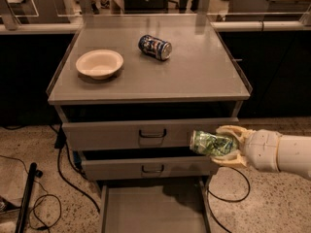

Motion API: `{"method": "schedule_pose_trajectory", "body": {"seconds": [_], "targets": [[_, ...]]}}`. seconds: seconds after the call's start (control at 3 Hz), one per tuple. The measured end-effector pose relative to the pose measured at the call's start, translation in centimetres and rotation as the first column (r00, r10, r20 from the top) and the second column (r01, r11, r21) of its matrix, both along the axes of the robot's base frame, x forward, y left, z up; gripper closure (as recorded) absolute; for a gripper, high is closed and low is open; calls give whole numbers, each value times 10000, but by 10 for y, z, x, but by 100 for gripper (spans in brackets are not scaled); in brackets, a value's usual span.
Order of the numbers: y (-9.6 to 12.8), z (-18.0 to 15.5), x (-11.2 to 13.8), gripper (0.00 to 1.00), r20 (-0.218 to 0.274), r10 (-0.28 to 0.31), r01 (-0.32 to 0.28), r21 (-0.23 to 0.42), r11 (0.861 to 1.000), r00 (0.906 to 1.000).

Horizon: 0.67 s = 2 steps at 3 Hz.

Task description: Pick green can from bottom drawer and place on counter

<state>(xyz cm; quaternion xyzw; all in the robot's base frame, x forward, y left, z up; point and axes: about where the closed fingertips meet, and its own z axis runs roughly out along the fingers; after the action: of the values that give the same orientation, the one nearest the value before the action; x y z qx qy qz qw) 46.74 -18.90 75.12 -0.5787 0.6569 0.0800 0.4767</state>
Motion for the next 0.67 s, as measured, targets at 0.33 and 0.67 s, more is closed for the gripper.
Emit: {"method": "schedule_pose_trajectory", "body": {"seconds": [0.33, 0.67], "targets": [[11, 33, 3, 100, -133, -523, 517, -442, 9977, 9985], [23, 76, 7, 100, -288, -884, 842, -1231, 9888, 9957]]}}
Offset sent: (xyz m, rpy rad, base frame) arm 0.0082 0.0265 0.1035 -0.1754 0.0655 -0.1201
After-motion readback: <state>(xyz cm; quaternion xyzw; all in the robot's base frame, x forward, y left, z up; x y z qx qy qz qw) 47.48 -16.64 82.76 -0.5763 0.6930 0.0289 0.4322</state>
